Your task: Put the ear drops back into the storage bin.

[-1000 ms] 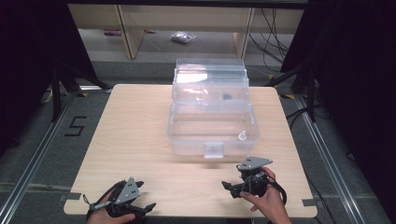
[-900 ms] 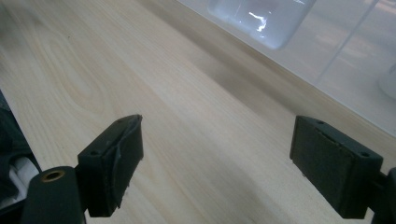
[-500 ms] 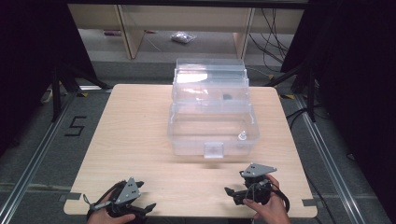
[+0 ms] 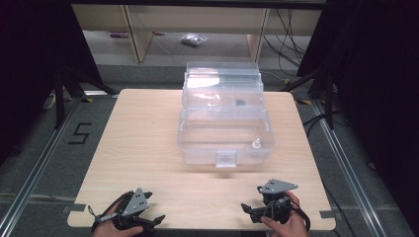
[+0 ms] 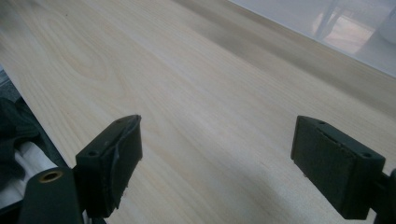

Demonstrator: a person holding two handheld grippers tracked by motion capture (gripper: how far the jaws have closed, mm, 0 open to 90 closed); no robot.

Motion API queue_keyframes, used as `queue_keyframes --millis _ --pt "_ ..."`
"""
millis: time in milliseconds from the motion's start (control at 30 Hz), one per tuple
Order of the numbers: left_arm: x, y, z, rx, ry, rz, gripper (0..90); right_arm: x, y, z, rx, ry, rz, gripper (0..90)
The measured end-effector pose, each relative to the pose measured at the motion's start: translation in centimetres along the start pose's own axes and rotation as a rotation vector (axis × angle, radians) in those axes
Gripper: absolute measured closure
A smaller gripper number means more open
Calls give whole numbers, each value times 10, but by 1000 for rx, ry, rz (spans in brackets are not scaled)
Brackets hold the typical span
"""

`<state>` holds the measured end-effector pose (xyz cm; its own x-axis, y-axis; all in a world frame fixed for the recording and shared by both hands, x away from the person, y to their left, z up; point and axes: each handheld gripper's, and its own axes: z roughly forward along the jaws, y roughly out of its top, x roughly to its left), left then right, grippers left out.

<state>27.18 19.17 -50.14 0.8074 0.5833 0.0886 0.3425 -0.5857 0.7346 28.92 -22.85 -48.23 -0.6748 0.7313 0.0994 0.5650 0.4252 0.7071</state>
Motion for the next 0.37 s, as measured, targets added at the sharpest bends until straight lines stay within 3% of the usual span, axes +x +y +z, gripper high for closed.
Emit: queue_keyframes --millis 233,367 --pt "0 0 0 5 4 4 165 -2 -4 1 17 6 -43 172" --pt "0 0 0 -3 1 -4 165 -1 -5 0 23 -2 -22 172"
